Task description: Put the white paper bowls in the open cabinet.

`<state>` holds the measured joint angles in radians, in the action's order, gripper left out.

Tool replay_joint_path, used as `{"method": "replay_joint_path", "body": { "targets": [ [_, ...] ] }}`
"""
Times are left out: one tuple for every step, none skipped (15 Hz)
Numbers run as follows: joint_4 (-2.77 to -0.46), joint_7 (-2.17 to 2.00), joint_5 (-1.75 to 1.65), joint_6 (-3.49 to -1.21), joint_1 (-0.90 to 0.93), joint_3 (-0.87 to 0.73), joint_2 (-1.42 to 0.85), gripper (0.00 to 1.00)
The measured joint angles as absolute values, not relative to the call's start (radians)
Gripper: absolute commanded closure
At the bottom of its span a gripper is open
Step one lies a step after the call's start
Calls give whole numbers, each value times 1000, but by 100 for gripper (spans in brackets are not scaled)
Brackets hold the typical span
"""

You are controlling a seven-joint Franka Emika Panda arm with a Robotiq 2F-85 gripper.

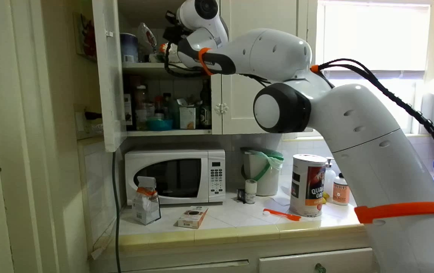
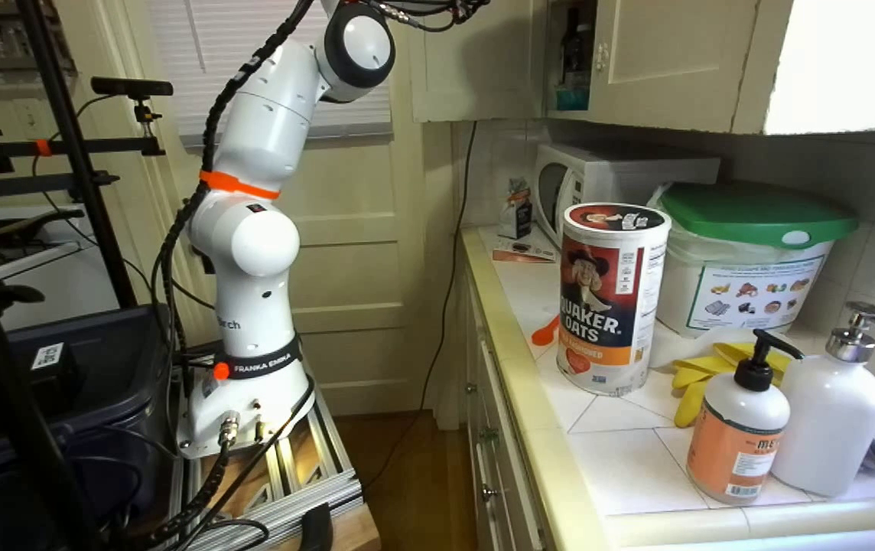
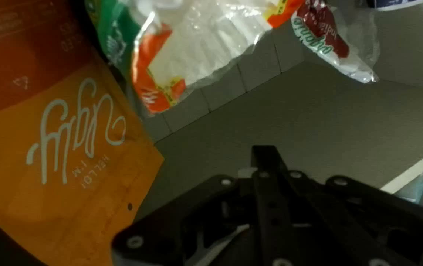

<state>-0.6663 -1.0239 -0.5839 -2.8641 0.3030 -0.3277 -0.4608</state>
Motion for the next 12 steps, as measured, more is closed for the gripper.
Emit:
{"method": "replay_joint_path", "body": {
  "targets": [
    [-669,-1008,-581,-2832,305,-311,-448,100],
    [-674,-987,-571,-2793,307,-290,-432,100],
    [-684,-958,-558,-2747,309,-264,-411,100],
    [-693,-926,-540,-2695,311,-237,-388,100],
    [-699,-888,-519,-2633,314,-210,-363,100],
    [-705,-849,-497,-2565,316,-186,-334,100],
    [-709,-810,-477,-2492,319,-166,-305,100],
    [-711,-777,-462,-2411,322,-150,-276,100],
    [-711,-750,-450,-2327,326,-139,-247,100],
    [-711,-728,-440,-2241,329,-129,-220,100],
    [-712,-711,-430,-2155,331,-119,-194,100],
    [-712,-697,-421,-2066,334,-111,-168,100]
  ]
}}
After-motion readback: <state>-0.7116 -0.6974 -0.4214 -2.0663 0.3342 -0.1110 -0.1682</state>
